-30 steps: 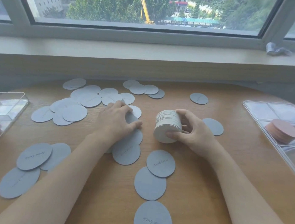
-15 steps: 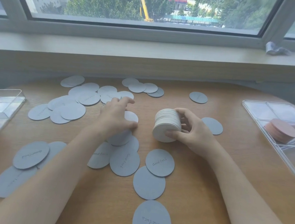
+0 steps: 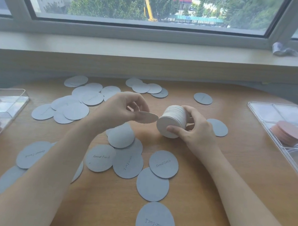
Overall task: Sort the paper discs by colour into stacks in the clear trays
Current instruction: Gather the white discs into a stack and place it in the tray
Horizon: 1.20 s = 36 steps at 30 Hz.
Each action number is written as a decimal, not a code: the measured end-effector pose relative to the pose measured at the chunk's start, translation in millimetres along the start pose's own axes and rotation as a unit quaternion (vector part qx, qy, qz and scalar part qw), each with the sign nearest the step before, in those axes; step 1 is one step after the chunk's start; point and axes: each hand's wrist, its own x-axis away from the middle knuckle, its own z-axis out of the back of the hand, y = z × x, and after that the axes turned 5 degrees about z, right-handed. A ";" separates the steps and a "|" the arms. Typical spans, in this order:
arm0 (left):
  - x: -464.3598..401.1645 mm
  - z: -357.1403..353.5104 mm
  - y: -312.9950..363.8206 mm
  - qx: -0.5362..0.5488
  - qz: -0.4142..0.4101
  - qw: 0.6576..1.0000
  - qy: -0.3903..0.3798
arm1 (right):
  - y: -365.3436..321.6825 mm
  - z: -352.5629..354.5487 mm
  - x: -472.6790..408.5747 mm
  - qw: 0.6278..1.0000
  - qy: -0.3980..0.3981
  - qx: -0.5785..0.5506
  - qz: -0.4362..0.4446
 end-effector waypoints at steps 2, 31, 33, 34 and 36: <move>1.5 2.4 0.4 0.014 -0.013 0.999 -0.029 | 1.0 0.5 -0.5 1.000 0.013 0.009 -0.005; -6.8 -49.1 -12.4 -0.157 0.013 0.986 -0.055 | -15.7 -16.9 5.8 0.983 -0.181 0.009 0.025; -5.4 -50.6 -11.3 -0.168 0.021 0.982 -0.084 | -15.4 -16.6 5.3 0.980 -0.191 0.041 0.032; -4.7 -50.0 -10.5 -0.172 0.022 0.981 -0.090 | -15.3 -16.3 5.0 0.979 -0.189 0.058 0.039; -3.8 -47.8 -8.7 -0.183 0.022 0.978 -0.097 | -13.3 -16.6 3.7 0.980 -0.173 0.088 0.047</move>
